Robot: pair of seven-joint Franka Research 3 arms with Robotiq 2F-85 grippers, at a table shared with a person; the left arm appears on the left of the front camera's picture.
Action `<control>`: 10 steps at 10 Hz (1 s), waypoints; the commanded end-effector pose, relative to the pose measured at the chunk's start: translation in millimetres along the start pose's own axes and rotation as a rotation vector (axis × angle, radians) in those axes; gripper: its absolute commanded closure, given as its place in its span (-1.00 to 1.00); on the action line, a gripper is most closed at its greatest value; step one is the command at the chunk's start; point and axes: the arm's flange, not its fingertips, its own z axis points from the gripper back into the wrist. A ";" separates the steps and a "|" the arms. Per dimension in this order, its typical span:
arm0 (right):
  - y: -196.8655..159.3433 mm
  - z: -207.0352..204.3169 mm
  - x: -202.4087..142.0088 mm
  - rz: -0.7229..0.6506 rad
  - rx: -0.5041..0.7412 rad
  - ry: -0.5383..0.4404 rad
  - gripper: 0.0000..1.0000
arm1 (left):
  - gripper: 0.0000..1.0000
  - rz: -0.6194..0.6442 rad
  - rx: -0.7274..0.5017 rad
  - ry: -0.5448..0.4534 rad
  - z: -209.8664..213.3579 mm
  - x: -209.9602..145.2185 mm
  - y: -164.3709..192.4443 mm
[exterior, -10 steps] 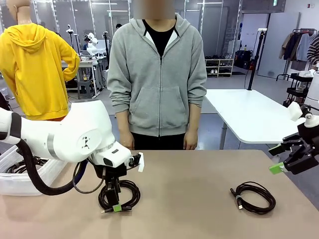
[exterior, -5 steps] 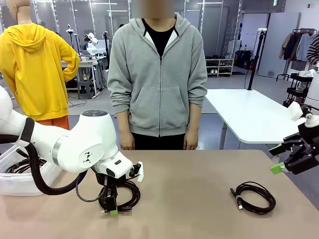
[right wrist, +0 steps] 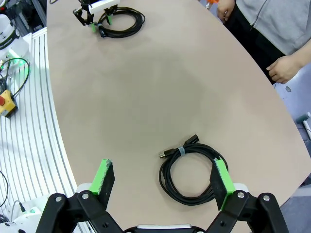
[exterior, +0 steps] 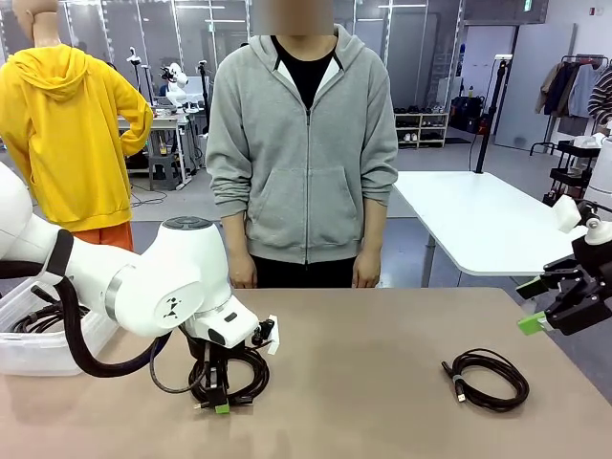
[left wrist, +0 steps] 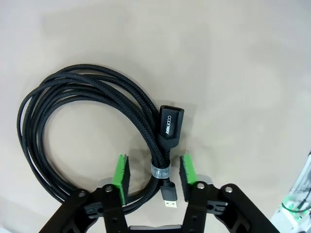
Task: Organize and store the cables.
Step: Place the USB Extension Cable into the Organizing box.
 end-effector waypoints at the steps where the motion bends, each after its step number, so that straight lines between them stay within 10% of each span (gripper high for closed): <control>1: -1.0 -0.5 0.8 -0.006 0.007 -0.007 -1.00 | 1.00 0.011 0.026 0.025 0.1 3.6 0.3; 6: -1.0 -0.5 0.8 -0.006 0.007 -0.007 -1.00 | 1.00 0.003 0.050 0.014 12.2 -0.2 -1.8; 10: -1.0 -0.5 0.8 -0.006 0.007 -0.007 -1.00 | 1.00 -0.072 0.143 -0.038 126.9 -17.7 -0.1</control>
